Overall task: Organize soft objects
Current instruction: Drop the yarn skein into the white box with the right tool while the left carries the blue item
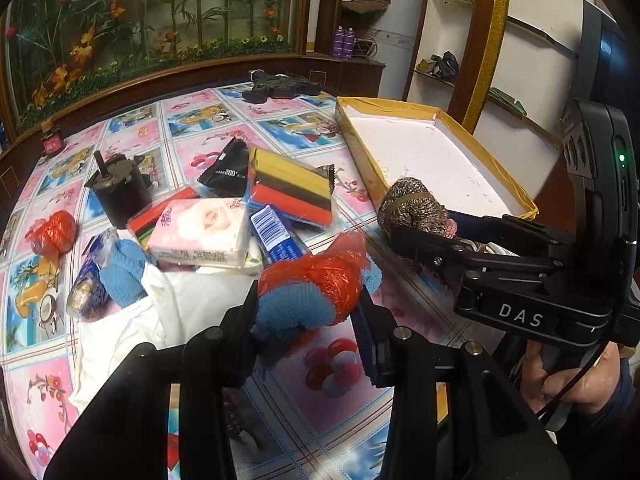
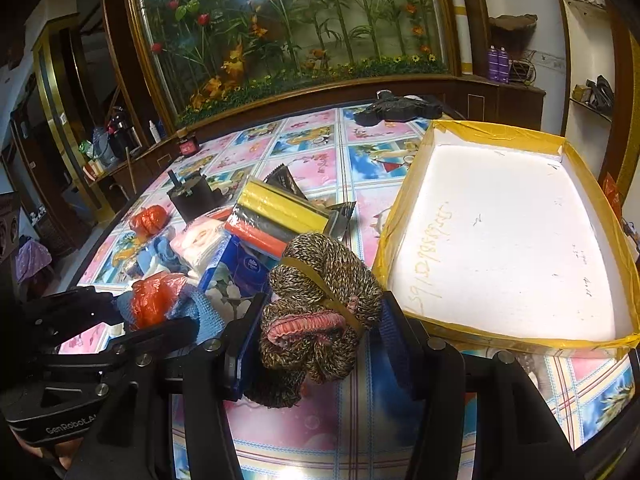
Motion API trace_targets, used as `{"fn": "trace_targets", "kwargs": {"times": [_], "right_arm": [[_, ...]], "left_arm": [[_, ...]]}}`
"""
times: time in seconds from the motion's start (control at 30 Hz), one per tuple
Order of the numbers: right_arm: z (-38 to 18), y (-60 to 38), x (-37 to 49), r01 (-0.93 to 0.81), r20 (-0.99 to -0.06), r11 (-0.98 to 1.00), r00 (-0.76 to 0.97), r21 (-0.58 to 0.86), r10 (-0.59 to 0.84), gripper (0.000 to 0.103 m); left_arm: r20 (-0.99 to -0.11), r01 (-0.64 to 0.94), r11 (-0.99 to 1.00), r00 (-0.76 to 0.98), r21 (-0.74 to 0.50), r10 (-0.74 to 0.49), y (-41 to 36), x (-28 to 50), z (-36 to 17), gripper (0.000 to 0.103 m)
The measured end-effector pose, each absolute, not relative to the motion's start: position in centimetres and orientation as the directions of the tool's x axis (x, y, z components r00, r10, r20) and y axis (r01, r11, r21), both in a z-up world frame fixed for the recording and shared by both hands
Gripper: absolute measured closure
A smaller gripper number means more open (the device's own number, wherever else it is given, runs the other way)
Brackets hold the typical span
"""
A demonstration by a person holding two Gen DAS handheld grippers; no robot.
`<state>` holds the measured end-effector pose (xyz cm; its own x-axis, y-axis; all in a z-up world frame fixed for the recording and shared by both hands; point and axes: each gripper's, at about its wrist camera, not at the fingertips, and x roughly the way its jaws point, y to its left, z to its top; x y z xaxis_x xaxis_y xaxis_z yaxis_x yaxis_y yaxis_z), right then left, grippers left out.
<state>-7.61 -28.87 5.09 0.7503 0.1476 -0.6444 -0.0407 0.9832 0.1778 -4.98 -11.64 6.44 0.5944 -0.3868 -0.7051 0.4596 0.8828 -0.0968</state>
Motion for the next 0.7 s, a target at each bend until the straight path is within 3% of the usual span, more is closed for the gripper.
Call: {"fn": "trace_targets", "kwargs": {"times": [0.17,0.3,0.47,0.7], "right_arm": [[6.0,-30.6,-8.5,-0.035,-0.612,0.978,0.775,0.207,0.157,0.049],[6.6,-33.5,-8.0,0.049,-0.601,0.983,0.796,0.176,0.068,0.049],[4.6,-36.1,-4.5,0.166,-0.676,0.981,0.734,0.1,-0.055,0.049],[3.0,-35.2,-4.6,0.136,-0.725,0.982,0.689,0.134,0.003,0.049]], "left_arm": [[-0.699,0.475,0.876,0.598,-0.085,-0.392,-12.7,-4.8,7.1,0.064],[-0.695,0.483,0.87,0.593,-0.095,-0.406,-13.2,-4.8,7.2,0.064],[-0.703,0.486,0.867,0.578,-0.111,-0.414,-13.4,-4.9,6.7,0.064],[-0.699,0.474,0.873,0.587,-0.113,-0.409,-12.8,-4.8,7.0,0.064]]}}
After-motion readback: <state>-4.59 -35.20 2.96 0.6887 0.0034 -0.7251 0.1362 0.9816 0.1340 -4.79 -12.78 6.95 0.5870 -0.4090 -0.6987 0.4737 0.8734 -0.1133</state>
